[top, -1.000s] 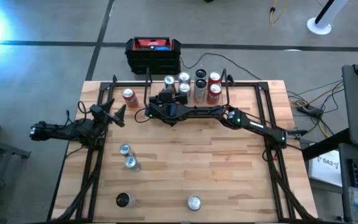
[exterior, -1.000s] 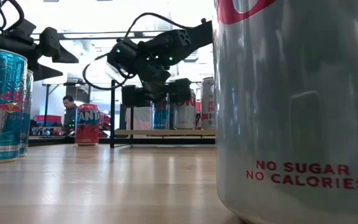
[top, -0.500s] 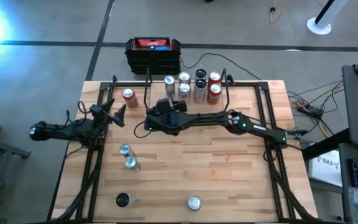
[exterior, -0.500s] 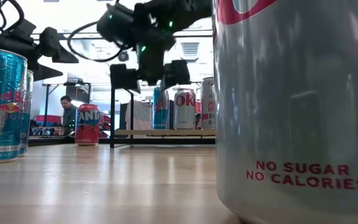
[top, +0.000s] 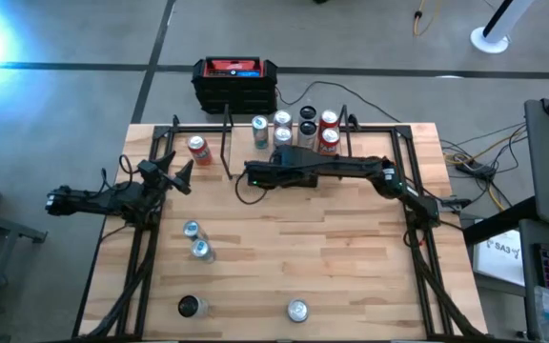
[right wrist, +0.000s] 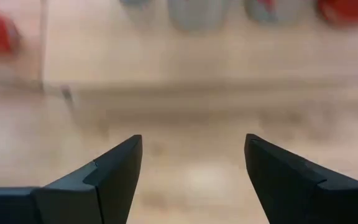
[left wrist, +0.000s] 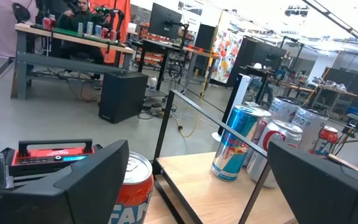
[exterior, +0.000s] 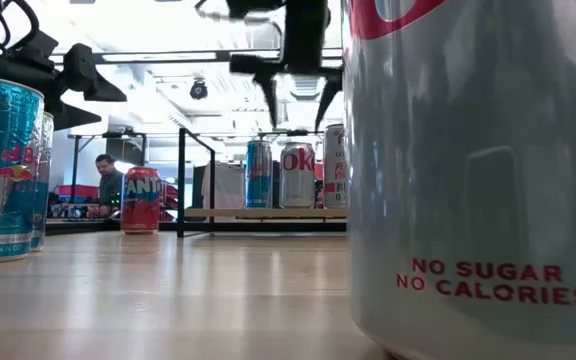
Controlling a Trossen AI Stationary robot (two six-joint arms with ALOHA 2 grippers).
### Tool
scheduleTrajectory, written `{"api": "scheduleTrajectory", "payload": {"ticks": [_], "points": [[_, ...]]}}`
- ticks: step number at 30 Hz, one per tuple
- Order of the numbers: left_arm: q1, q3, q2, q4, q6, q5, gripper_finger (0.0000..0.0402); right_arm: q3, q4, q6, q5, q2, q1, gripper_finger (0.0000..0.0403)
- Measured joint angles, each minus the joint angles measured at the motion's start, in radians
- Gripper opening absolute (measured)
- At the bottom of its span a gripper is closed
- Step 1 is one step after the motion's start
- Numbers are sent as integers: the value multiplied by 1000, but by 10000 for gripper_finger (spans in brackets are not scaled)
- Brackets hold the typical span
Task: Place canned beverage on shelf
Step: Move the silver soda can to the center of the table
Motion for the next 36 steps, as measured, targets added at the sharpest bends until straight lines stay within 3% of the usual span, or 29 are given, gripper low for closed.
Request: {"api": "scheduleTrajectory", "payload": {"ticks": [4, 8, 15, 21, 29, 36], "points": [[0, 0, 0, 0, 0, 0, 368, 0, -94, 46, -216, -29, 14, 265], [0, 0, 0, 0, 0, 0, 368, -3, -98, 92, -323, -29, 41, 265], [0, 0, 0, 0, 0, 0, 368, -23, -97, 94, -397, -12, 105, 265], [0, 0, 0, 0, 0, 0, 368, -143, -98, 103, -465, -45, 149, 264], [0, 0, 0, 0, 0, 0, 368, -430, -73, 275, -503, -254, 287, 251], [0, 0, 0, 0, 0, 0, 368, -612, 124, 519, -410, -432, 449, 251]]}}
